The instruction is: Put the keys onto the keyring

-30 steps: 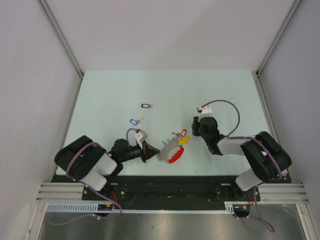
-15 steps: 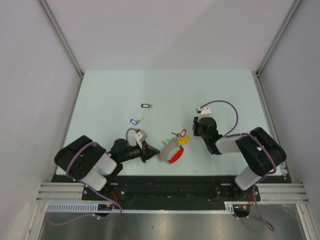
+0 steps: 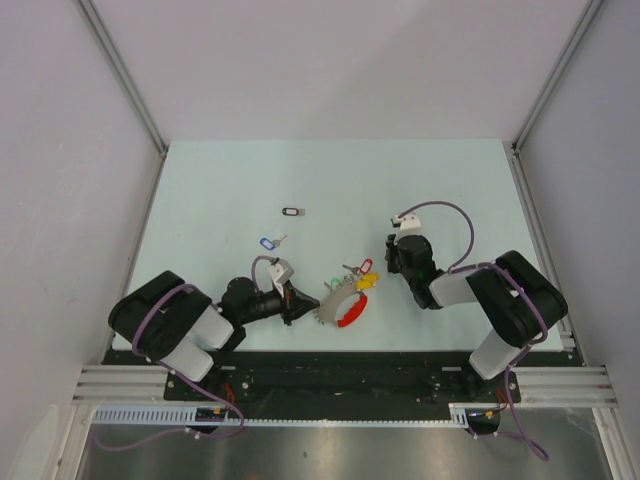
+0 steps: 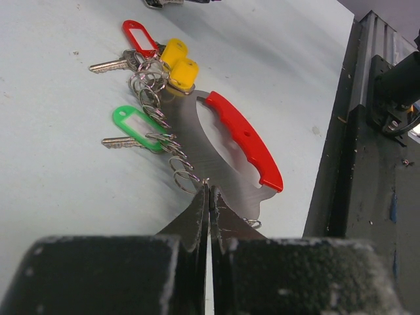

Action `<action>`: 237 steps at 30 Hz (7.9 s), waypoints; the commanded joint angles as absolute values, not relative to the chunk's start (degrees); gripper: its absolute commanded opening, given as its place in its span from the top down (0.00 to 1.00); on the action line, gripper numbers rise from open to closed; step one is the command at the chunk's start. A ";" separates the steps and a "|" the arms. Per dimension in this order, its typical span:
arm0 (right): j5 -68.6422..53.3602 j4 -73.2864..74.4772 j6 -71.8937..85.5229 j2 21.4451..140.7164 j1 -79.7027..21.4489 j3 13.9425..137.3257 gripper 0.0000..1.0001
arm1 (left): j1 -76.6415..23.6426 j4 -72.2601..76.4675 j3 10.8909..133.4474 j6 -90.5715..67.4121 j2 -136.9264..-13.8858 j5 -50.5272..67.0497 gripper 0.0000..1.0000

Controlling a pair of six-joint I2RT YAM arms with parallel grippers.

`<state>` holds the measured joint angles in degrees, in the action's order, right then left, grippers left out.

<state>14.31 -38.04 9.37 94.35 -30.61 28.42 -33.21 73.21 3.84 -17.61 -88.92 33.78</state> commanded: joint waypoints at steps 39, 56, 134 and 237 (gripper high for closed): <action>-3.15 -13.20 4.13 71.30 -30.41 33.31 0.99 | -31.90 98.79 8.17 -18.63 -87.45 40.95 1.00; -18.28 16.60 -7.29 57.66 -39.73 44.73 1.00 | -31.82 95.98 20.56 -16.17 -87.45 57.91 1.00; -22.94 11.16 -20.30 66.80 -51.59 42.19 1.00 | -33.49 98.79 18.11 -22.94 -89.03 63.19 0.99; -28.65 12.39 -19.69 67.15 -50.80 42.63 1.00 | -33.22 98.79 18.98 -21.62 -91.05 67.94 1.00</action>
